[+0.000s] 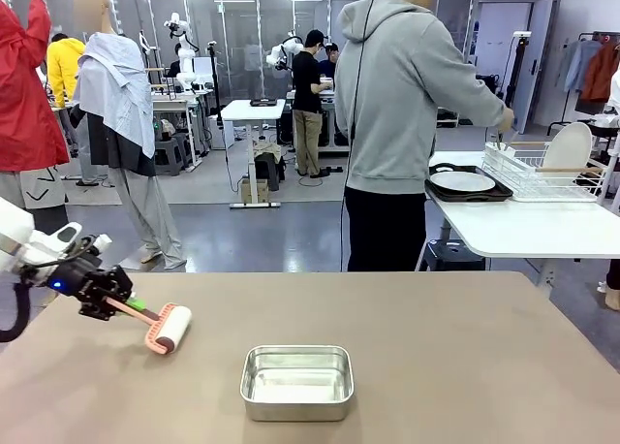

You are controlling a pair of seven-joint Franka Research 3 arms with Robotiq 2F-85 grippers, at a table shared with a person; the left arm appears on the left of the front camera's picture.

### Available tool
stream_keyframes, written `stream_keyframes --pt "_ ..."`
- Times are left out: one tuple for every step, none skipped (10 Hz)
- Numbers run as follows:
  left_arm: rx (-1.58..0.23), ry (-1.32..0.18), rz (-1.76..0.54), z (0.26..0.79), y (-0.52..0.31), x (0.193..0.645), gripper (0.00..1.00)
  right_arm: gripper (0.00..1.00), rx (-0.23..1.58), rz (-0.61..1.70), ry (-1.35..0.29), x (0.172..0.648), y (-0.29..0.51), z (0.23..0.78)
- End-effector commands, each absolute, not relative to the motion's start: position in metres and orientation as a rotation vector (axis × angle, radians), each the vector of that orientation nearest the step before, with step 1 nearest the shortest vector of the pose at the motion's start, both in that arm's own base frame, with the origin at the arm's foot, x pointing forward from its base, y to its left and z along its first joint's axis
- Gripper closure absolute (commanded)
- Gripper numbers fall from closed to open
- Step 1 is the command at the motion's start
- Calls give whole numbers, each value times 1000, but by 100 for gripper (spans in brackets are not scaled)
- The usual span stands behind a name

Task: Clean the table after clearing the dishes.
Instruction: When the right (or left) Handle tray is removed, use the right hand (or left hand) to clean the right (or left) side of the table with the Lint Roller.

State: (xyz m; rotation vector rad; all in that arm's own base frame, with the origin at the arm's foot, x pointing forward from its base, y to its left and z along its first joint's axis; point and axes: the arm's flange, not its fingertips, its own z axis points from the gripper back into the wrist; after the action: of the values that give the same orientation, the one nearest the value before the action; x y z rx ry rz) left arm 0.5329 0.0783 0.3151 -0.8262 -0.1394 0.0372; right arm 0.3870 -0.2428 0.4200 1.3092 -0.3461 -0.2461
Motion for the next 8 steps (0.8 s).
stream_keyframes --pt "-767 -75 20 307 119 535 77 0 1306 -255 -354 387 -241 423" --pt "-753 -90 47 312 141 538 77 0 1306 -255 -354 387 -241 423" --pt "-733 -111 94 314 164 543 77 0 1306 -255 -354 387 -241 423" --pt "-736 -131 146 317 188 544 77 0 1306 -255 -354 387 -241 423" --pt "-708 -141 172 318 205 543 77 0 1306 -255 -354 387 -241 423" --pt "-705 -142 191 323 220 539 77 0 1306 -255 -354 387 -241 423" --pt "-685 -149 187 332 235 534 77 0 1306 -255 -354 387 -241 423" --pt "-669 -163 186 345 245 527 77 0 1306 -255 -354 387 -241 423"
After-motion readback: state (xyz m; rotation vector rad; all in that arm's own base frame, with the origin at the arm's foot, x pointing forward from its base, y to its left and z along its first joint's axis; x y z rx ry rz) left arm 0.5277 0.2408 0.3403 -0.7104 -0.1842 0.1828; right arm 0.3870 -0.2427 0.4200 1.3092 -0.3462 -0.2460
